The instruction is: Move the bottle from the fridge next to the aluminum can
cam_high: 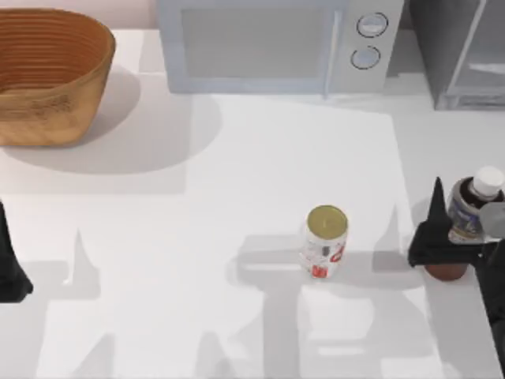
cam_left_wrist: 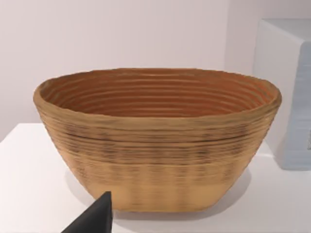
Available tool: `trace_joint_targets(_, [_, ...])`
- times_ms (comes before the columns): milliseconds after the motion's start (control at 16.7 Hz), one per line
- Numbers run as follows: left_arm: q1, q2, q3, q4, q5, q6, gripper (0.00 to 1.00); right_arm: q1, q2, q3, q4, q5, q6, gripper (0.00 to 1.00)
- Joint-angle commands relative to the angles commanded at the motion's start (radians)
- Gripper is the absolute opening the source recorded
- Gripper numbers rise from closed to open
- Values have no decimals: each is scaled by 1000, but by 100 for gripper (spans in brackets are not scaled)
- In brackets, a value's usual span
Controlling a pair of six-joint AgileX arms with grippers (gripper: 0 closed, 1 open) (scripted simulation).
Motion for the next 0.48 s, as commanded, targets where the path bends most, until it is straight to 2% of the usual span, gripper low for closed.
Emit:
trace_joint_targets(240, [0, 0, 0, 0, 0, 0, 100, 62, -38, -51, 16, 60, 1, 100])
trace_joint_targets(480, [0, 0, 0, 0, 0, 0, 100, 58, -34, -48, 14, 58, 1, 100])
